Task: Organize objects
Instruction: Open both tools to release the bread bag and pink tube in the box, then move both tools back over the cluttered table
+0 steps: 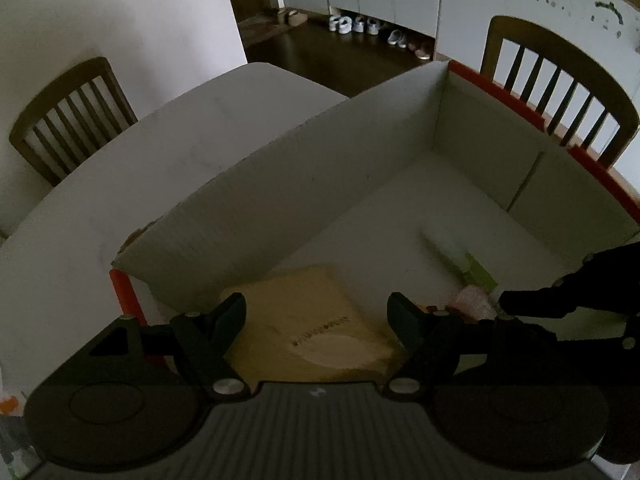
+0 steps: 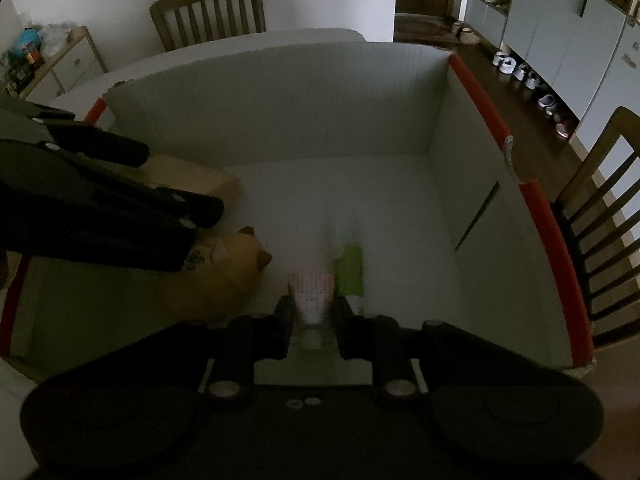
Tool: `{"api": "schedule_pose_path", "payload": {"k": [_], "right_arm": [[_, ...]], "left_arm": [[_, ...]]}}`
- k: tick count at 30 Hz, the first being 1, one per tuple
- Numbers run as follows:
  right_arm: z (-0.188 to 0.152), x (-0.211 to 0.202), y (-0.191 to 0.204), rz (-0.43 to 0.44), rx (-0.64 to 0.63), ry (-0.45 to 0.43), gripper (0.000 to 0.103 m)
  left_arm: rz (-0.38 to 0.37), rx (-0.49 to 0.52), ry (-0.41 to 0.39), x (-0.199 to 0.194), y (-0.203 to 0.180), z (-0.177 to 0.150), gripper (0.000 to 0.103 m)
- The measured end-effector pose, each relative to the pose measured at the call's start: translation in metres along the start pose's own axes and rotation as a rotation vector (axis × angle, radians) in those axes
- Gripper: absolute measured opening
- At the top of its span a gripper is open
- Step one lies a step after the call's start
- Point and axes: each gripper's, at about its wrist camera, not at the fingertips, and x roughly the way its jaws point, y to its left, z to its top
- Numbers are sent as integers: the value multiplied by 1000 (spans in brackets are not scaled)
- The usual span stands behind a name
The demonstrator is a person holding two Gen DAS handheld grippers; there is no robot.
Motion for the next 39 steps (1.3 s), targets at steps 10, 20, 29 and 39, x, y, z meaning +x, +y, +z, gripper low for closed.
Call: {"api": "schedule_pose_path", "payload": {"k": [10, 20, 29, 39], "right_arm": [[-7, -30, -6, 25, 21, -57, 35], [-3, -65, -7, 46, 26, -138, 45], [-9, -96, 10, 67, 5, -204, 61], [-21, -120, 38, 79, 2, -265, 76]], "left_arm": [[-40, -80, -71, -28, 17, -7, 78], [-77, -134, -139, -66, 29, -22, 78], [-125, -146, -214, -105, 36, -36, 82], [-152, -166, -287, -146, 58, -71, 82]]}}
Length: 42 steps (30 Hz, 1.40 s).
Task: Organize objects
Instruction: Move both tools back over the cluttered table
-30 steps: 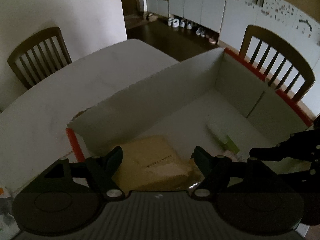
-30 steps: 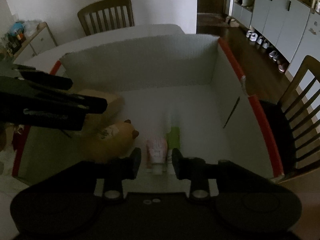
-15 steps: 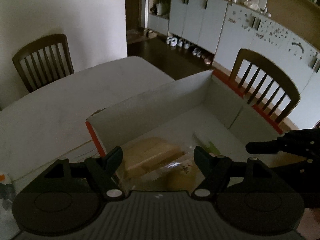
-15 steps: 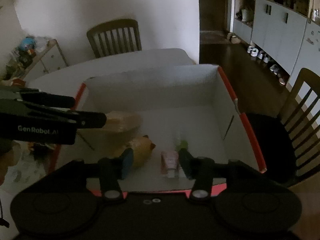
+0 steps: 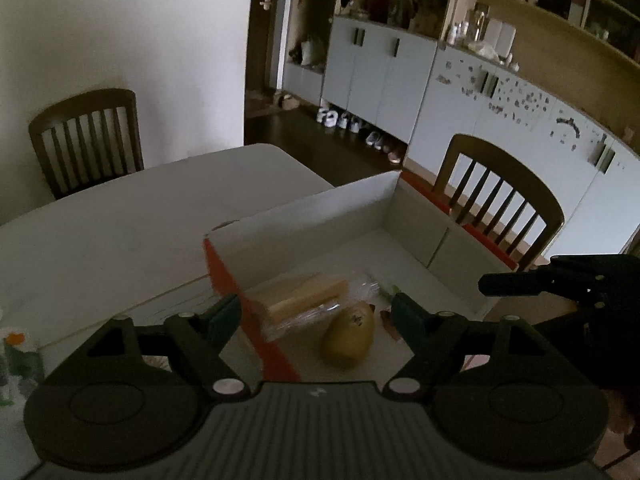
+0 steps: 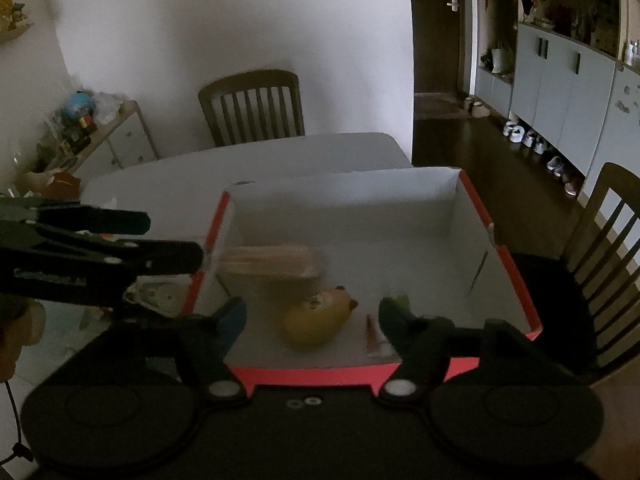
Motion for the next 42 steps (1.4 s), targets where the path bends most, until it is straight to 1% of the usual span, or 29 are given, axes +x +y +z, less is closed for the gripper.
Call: {"api": "schedule_pose_path", "payload": {"k": [3, 7, 12, 14, 15, 17, 18, 28, 33, 37, 42], "right_arm": [[-4, -1, 13, -8, 6, -6, 83], [-8, -3, 30, -6, 18, -16, 90], [-13, -5, 56, -4, 19, -35, 94], [-15, -6, 68, -1, 13, -41, 95], [-15, -6, 73, -1, 10, -40, 95], [-16, -4, 85, 1, 2, -35, 95], [-17, -3, 90, 2, 1, -33, 95], [-24, 8, 134, 15, -6, -13, 95], [-27, 15, 150, 12, -4, 5, 95], [-32, 23, 164, 13, 0, 27, 95], [-39, 37, 181, 3, -5, 61, 95]], "left_arm": [[5, -11, -19, -15, 10, -7, 82], [8, -30, -37, -34, 29, -18, 82], [11, -67, -43, -55, 58, -35, 85], [15, -82, -41, -62, 71, -43, 86], [17, -89, -42, -66, 78, -46, 88], [24, -99, -44, -73, 91, -54, 98], [29, -104, -43, -76, 97, -58, 100], [60, -145, -36, -99, 157, -88, 103], [92, -155, -18, -105, 186, -106, 103], [129, -124, -12, -108, 202, -124, 103], [121, -74, 37, -106, 214, -150, 103]]}}
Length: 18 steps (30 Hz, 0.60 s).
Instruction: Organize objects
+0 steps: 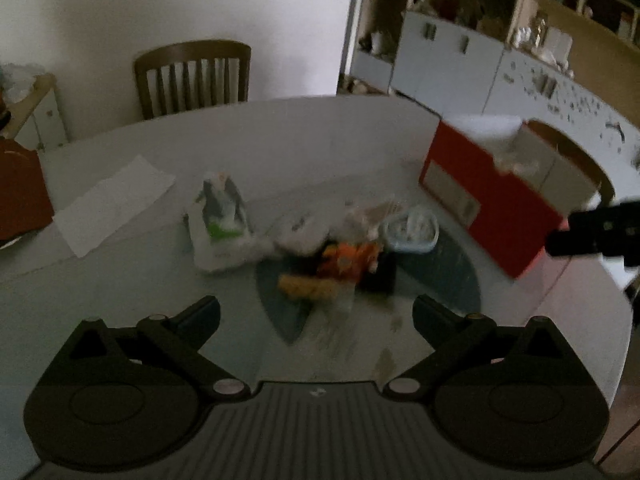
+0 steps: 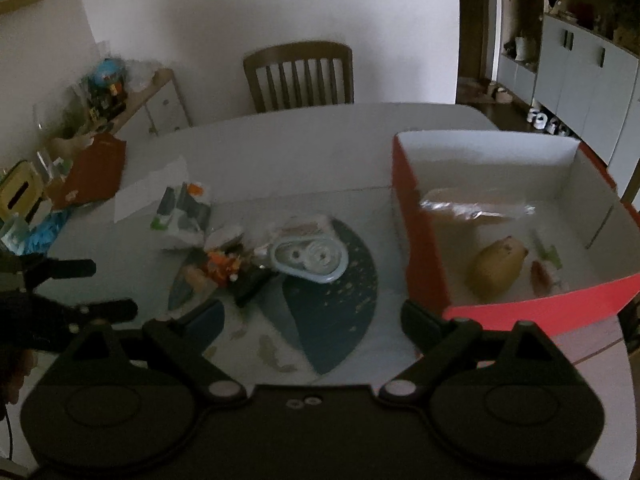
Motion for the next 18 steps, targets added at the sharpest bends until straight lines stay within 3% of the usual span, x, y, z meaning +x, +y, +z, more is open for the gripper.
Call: {"api": "schedule_pose_path", "payload": {"k": [18], "right_arm": [[-1, 67, 45, -29, -98, 79, 95]], "left_arm": [[-15, 96, 56, 33, -1, -50, 103]]}}
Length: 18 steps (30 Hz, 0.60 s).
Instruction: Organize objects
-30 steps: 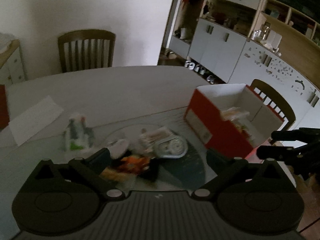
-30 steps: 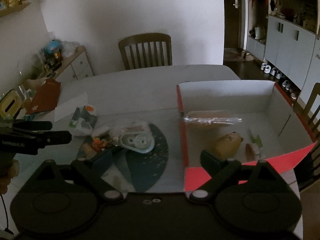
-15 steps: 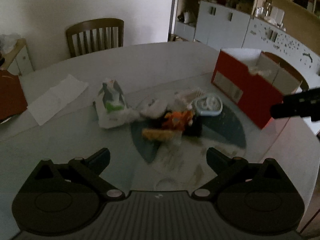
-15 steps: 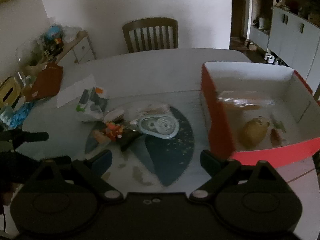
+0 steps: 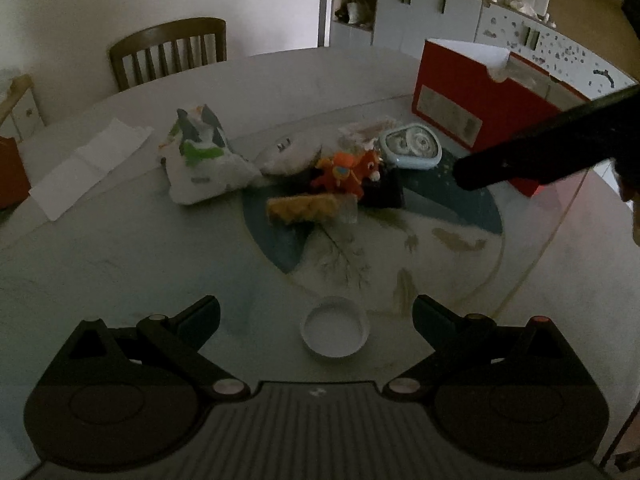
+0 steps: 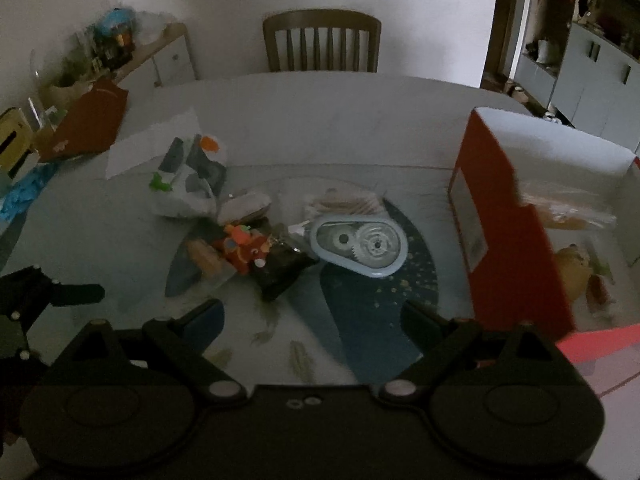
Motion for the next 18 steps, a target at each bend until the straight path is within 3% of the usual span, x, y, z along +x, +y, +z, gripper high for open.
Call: {"api": "schedule_pose_path", "payload": {"k": [8, 18], "right_arm": [[12, 24, -4, -9, 20, 13, 94], [30, 46, 19, 11, -18, 17, 93]], "left_arm": [[6, 25, 6, 11, -4, -5, 103], [21, 56, 15, 21, -9, -8, 103]]}}
